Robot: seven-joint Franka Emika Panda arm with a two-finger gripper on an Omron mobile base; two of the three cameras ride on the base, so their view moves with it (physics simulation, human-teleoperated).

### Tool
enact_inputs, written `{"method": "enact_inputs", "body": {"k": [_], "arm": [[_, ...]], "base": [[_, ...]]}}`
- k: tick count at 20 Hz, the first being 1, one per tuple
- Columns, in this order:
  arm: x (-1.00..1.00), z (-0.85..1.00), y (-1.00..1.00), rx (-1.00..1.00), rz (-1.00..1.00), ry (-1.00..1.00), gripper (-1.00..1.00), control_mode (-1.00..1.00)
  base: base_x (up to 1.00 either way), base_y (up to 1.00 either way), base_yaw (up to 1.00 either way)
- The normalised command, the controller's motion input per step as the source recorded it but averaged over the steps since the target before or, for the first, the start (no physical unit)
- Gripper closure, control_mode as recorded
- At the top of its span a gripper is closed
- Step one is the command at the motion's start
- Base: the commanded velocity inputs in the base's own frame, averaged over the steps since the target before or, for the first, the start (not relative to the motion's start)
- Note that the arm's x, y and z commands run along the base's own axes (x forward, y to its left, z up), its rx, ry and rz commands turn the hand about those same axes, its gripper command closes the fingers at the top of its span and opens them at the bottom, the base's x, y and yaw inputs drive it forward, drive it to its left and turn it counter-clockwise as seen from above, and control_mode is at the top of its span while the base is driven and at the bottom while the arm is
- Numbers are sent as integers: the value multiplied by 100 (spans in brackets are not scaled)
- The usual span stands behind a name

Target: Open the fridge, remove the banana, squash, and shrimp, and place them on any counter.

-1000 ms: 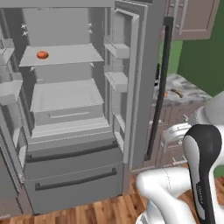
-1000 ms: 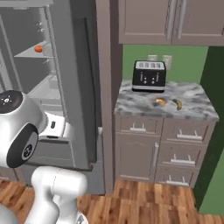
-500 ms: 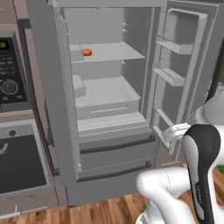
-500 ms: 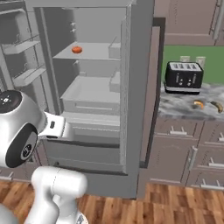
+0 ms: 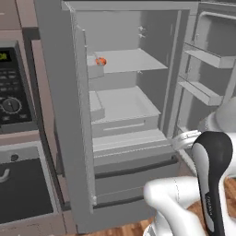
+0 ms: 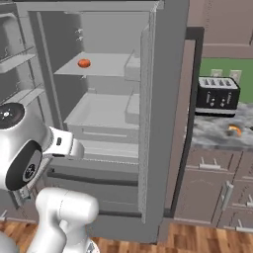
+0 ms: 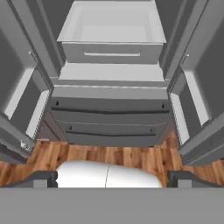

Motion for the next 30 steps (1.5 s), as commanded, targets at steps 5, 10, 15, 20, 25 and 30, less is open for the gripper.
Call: {"method": "enact_inputs", "body": {"k": [5,10,15,20,25,30], "arm": [[0,0,0,0,0,0,-100,100],[0,0,0,0,0,0,-100,100],[0,0,0,0,0,0,-100,100],[0,0,0,0,0,0,-100,100],[2,-6,6,-1,0,3,-100,-100],[0,11,44,0,12,-1,-100,-100]], "base": [[77,13,0],[81,1,0],[57,17,0],[42,46,2],[8,15,0],[0,0,0]]}}
